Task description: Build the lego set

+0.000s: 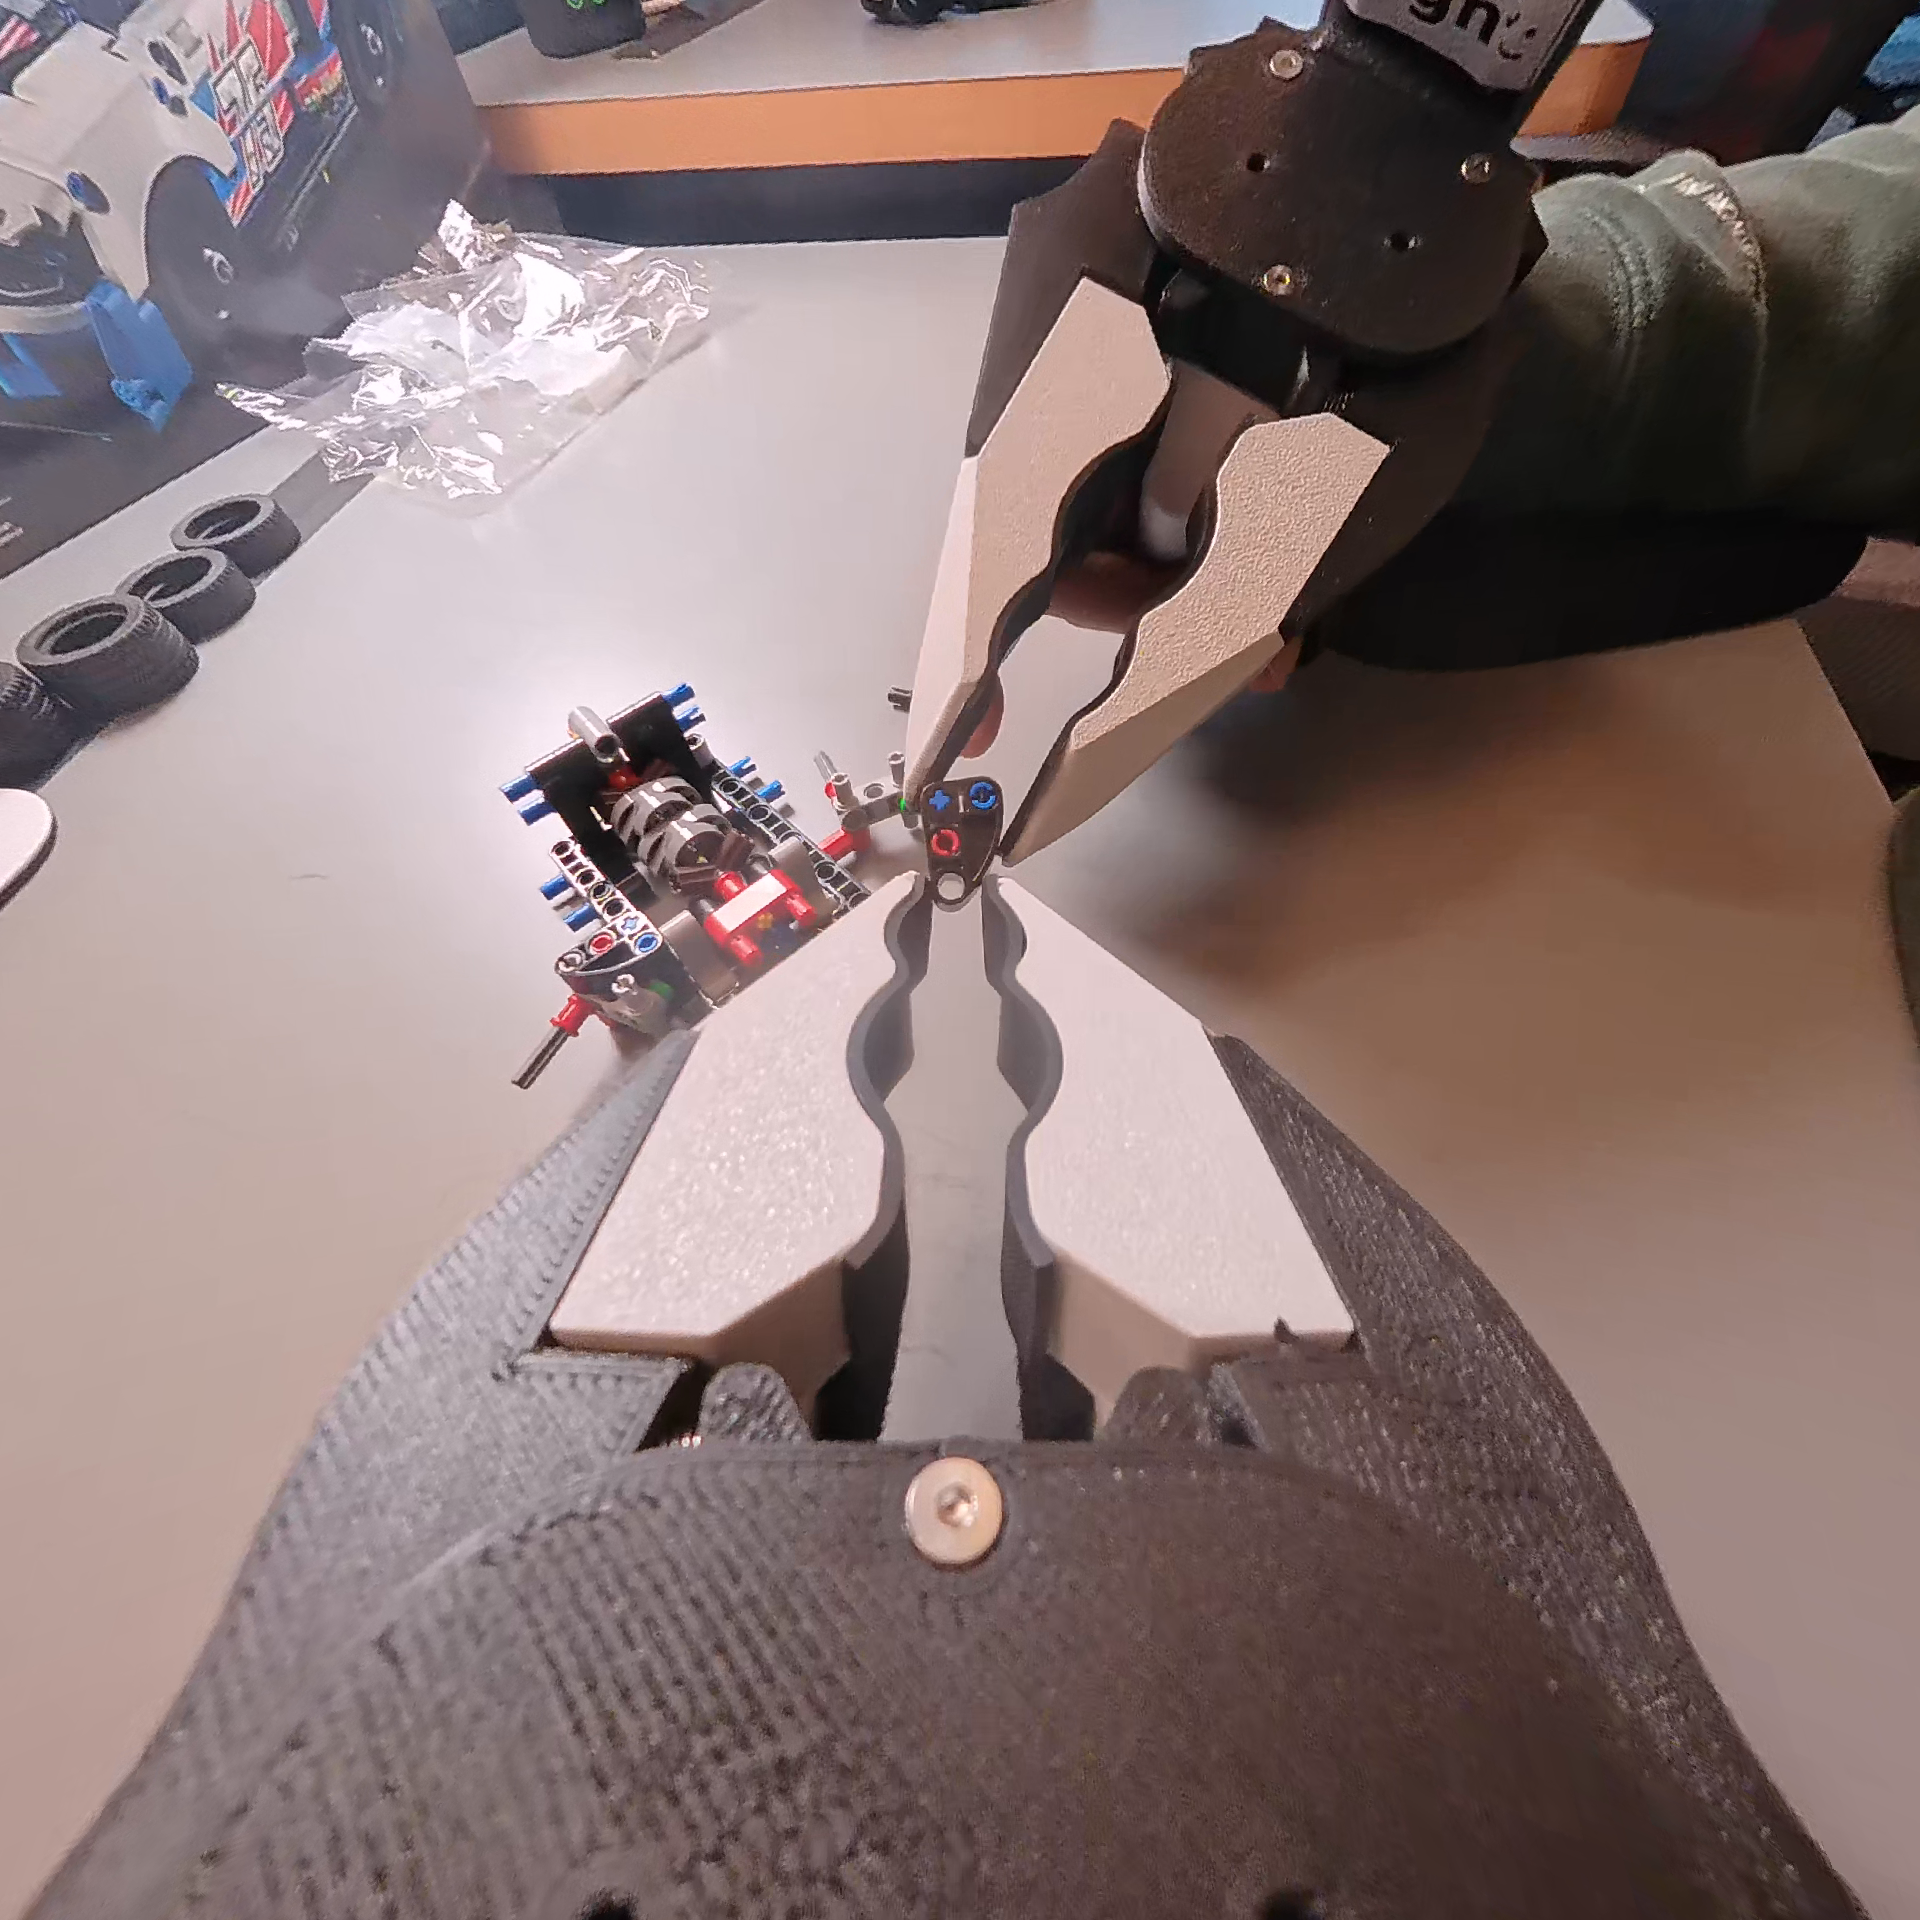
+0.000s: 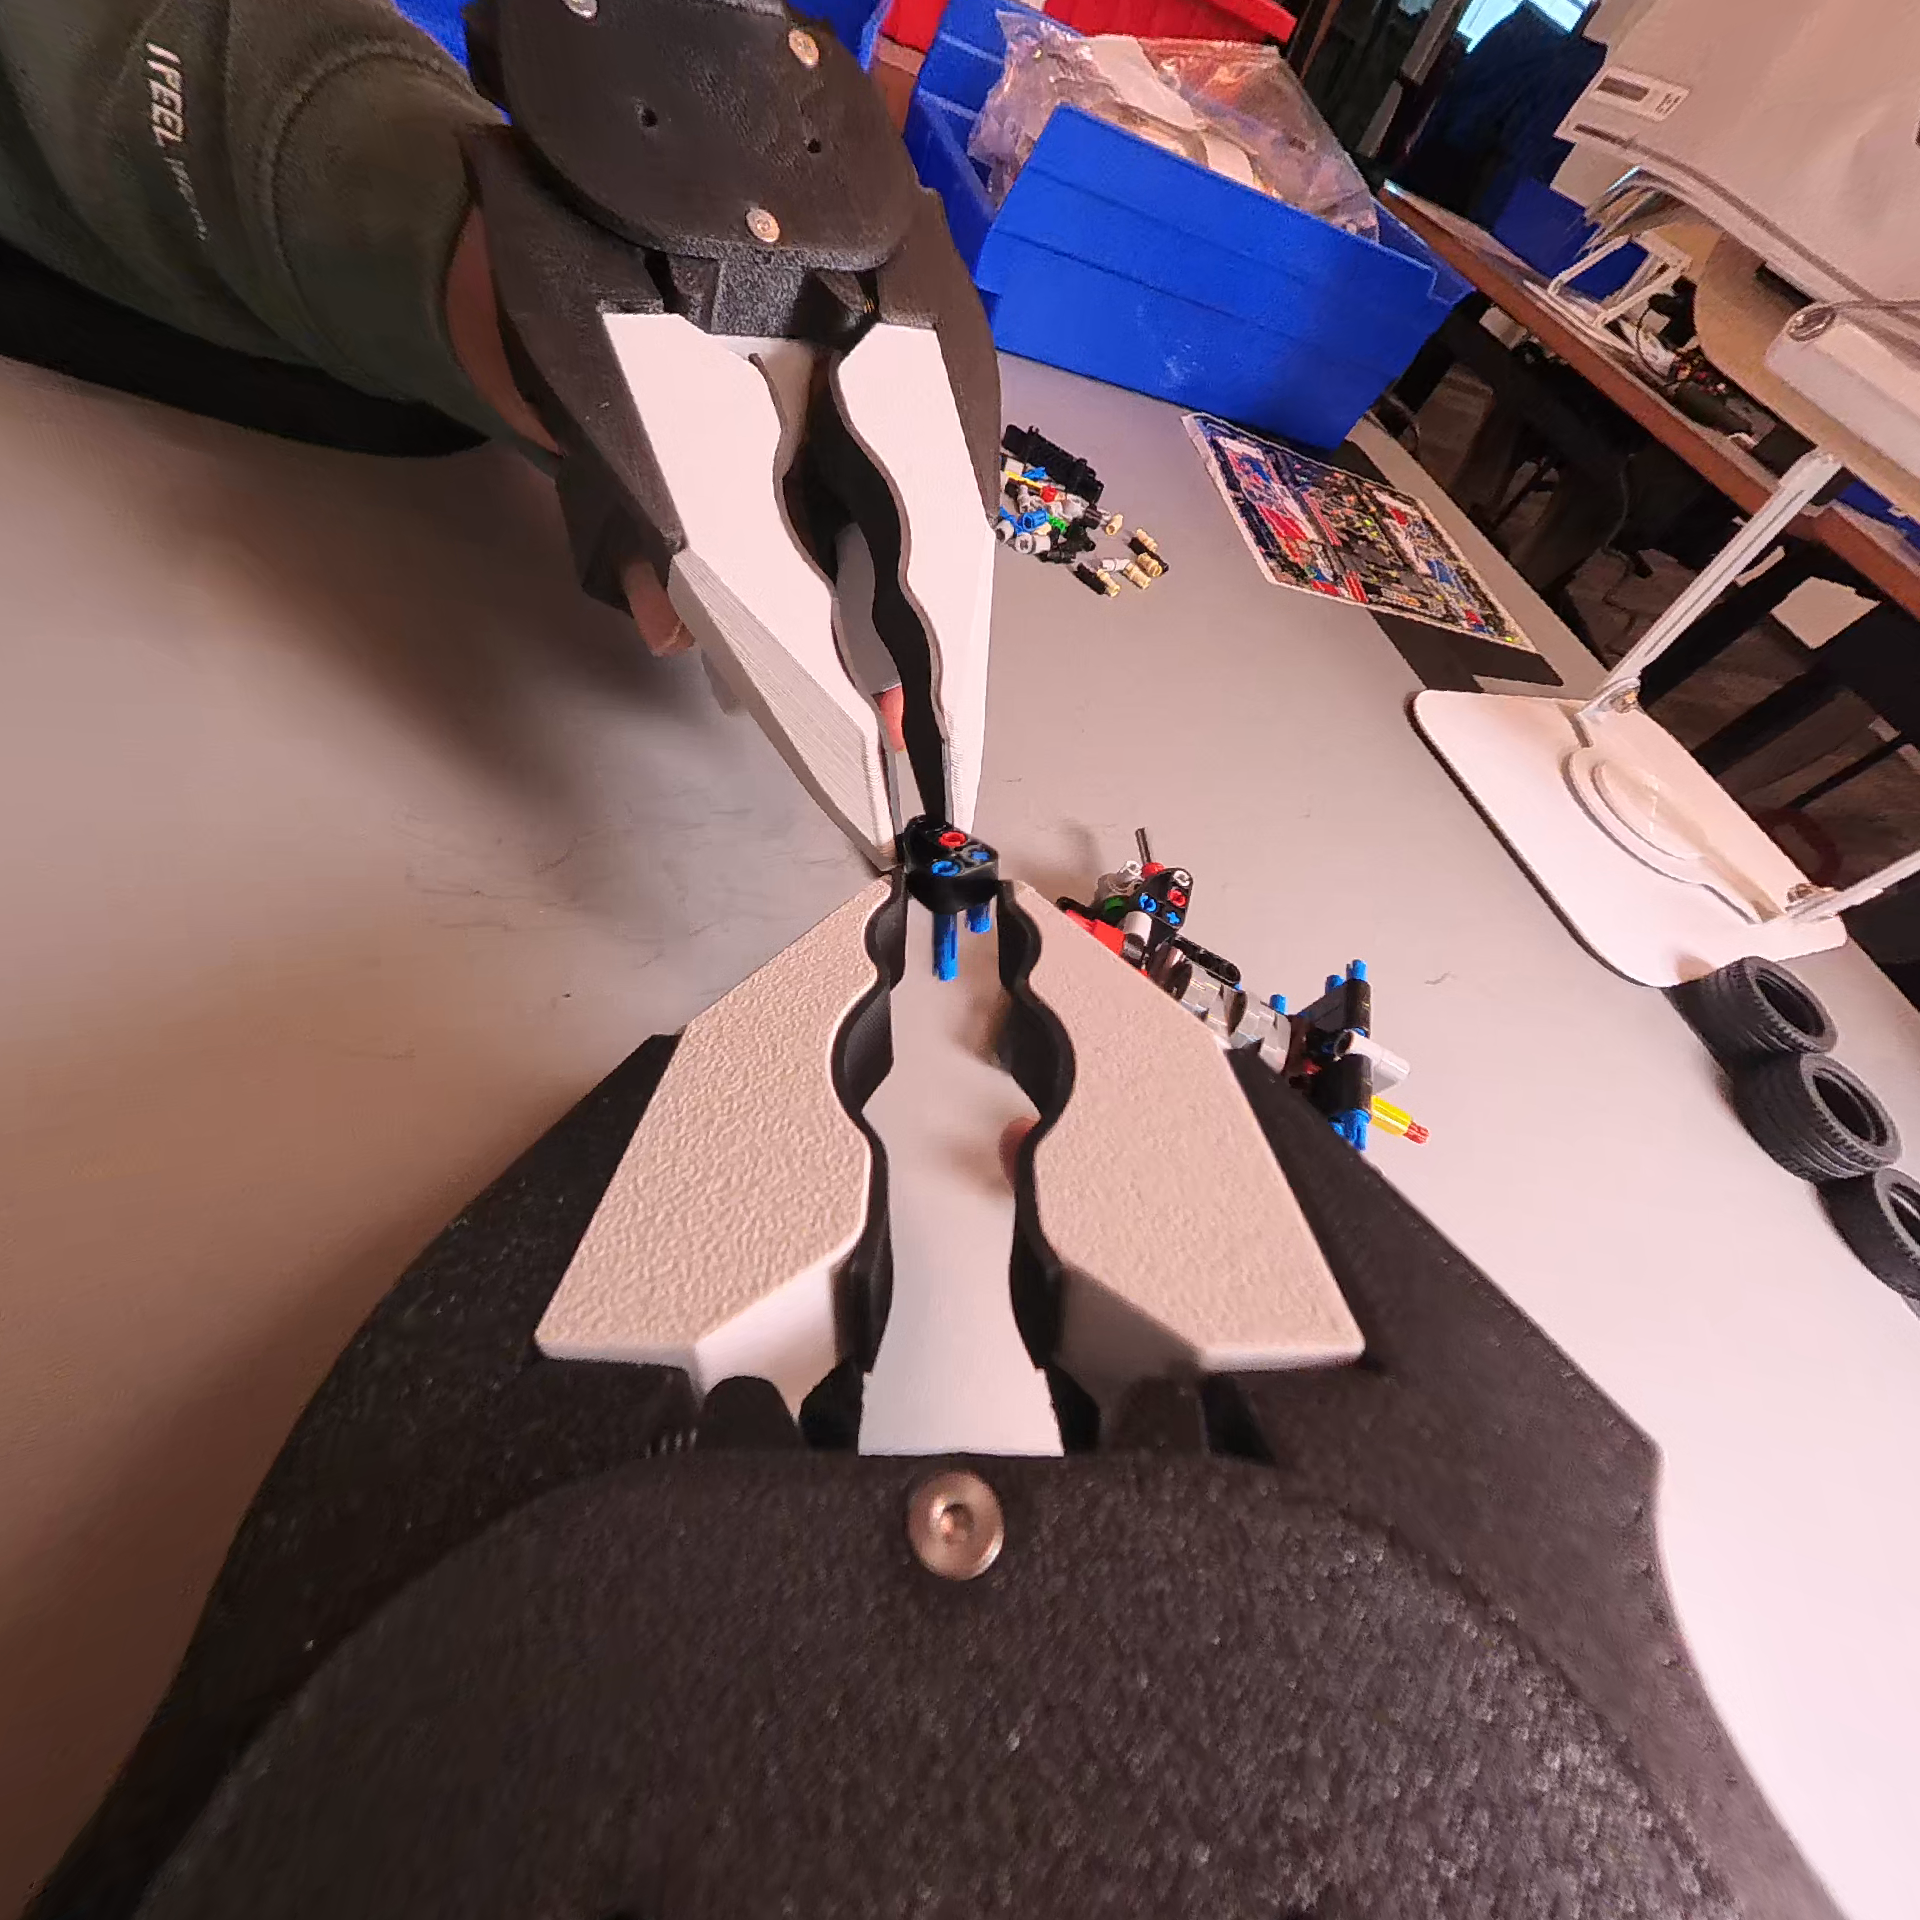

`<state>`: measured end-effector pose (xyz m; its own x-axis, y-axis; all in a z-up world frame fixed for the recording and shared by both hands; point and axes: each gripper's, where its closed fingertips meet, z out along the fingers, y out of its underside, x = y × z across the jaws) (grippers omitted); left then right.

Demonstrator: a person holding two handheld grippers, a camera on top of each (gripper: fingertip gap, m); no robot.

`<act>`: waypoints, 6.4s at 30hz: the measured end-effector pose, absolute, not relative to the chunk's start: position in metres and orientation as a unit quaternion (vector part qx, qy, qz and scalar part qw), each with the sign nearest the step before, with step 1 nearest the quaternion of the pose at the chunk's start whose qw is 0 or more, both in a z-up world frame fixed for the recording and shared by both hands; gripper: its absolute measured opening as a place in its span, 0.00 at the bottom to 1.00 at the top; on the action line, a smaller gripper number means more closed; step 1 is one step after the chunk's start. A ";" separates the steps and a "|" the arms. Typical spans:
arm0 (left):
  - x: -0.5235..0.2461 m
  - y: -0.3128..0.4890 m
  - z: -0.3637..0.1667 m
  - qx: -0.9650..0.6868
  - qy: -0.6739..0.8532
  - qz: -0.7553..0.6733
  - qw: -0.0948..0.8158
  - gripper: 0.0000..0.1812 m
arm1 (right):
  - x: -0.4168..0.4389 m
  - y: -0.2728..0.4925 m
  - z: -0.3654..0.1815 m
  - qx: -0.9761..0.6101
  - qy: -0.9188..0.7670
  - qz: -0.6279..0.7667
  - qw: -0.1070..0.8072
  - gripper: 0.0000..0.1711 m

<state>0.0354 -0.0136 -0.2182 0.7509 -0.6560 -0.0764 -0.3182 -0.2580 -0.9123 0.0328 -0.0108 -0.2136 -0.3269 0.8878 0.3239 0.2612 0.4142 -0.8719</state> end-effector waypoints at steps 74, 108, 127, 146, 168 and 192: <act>0.031 -0.006 -0.161 -0.668 0.299 -0.052 0.680 0.12 | 0.023 -0.011 -0.158 -0.548 -0.430 0.699 0.162 0.19; 0.003 0.006 -0.222 -0.790 0.261 -0.090 0.547 0.16 | 0.036 0.044 -0.244 -0.544 -0.710 0.243 0.377 0.07; 0.003 0.004 -0.226 -0.796 0.265 -0.088 0.537 0.16 | 0.034 0.046 -0.246 -0.555 -0.701 0.246 0.374 0.07; 0.052 -0.036 -0.186 -0.717 0.291 -0.347 0.529 0.12 | 0.038 -0.035 -0.194 -0.394 -0.711 0.462 0.354 0.07; 0.049 -0.036 -0.192 -0.720 0.325 -0.308 0.531 0.07 | 0.040 -0.037 -0.200 -0.393 -0.720 0.448 0.356 0.07; 0.058 -0.047 -0.184 -0.701 0.344 -0.341 0.524 0.08 | 0.056 -0.050 -0.177 -0.352 -0.708 0.518 0.325 0.01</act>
<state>0.0577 -0.0466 -0.1839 0.5306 -0.8394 0.1179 -0.1243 -0.2146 -0.9688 0.0558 -0.0505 -0.1769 -0.5409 0.8357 0.0951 0.1619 0.2144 -0.9632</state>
